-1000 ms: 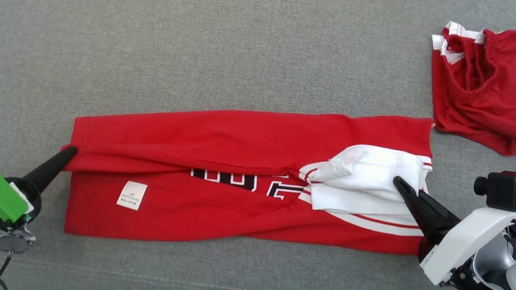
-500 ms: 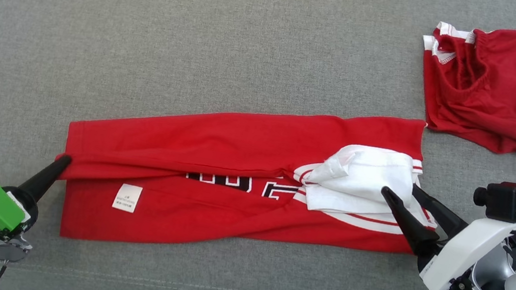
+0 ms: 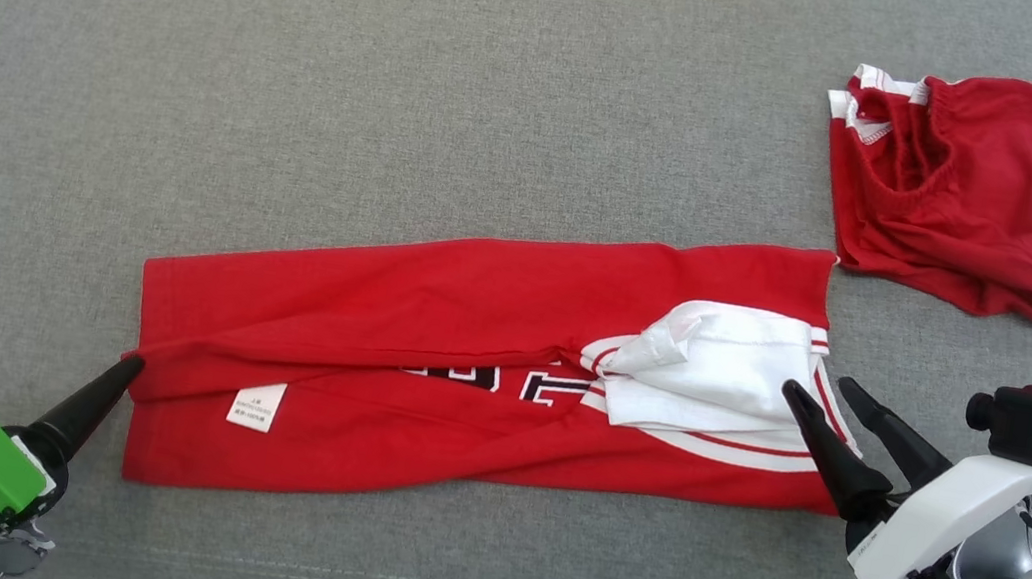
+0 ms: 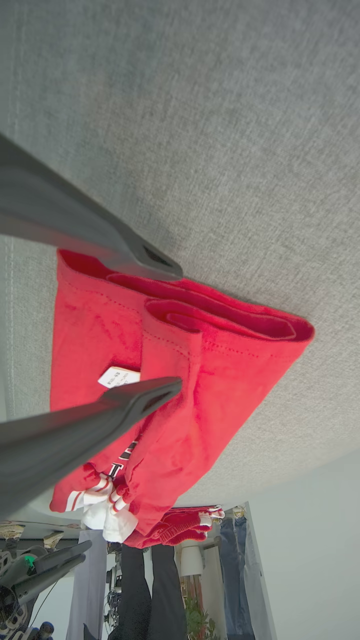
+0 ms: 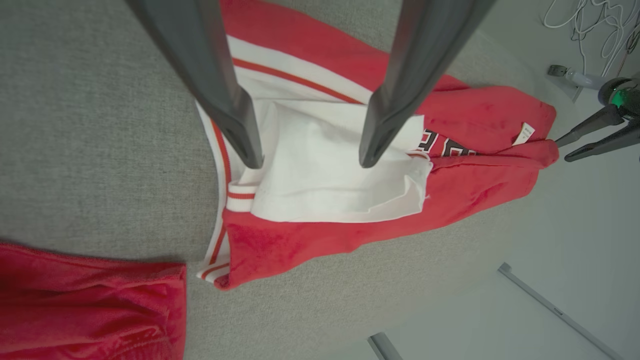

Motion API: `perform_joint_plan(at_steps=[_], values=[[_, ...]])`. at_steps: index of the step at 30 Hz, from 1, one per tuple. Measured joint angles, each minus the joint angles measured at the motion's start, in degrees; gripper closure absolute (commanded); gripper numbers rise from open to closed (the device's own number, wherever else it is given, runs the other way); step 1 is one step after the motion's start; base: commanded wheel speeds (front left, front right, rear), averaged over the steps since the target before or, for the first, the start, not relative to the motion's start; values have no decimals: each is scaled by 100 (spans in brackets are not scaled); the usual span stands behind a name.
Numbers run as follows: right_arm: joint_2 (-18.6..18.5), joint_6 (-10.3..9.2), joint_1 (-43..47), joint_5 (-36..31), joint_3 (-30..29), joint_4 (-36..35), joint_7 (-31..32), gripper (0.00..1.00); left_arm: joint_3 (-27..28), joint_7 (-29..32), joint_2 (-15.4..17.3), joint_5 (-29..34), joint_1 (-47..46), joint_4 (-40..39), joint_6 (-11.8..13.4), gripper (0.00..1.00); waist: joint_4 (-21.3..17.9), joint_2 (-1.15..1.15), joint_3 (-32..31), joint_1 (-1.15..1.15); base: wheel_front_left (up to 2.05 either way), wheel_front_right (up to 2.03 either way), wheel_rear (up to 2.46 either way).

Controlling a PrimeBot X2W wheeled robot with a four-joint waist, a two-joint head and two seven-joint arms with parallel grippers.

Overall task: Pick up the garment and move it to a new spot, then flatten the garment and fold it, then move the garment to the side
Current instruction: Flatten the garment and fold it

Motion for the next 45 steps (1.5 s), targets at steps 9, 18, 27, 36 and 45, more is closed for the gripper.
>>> perform_joint_plan(at_steps=[9, 18, 27, 36, 45], values=[[237, -89, 50, 23, -74, -116, -275, 0, 182, -363, -7, 54, 11, 18, 0, 0, -8, 0, -82, 0, 0, 0, 0], [967, -207, 797, 797, -232, -126, -620, 0, 229, -1246, 19, 918, 227, -389, -1, 0, -88, 0, -340, 0, 0, 0, 0], [1227, -207, 1397, 1020, -397, 108, -1101, 0, 103, -2418, 46, 2216, 705, -500, 11, 0, -172, 0, -592, 0, 0, 0, 0], [1547, -143, 1909, 1363, -678, 568, -1586, 0, -113, -2821, -435, 2929, 1134, -594, 460, 0, -153, 0, -946, 0, 0, 0, 0], [1992, 256, 1928, 1941, -761, 1011, -1667, 0, -8, -2795, -730, 3478, 1446, -933, 866, 0, 19, 0, -1055, 0, 0, 0, 0]])
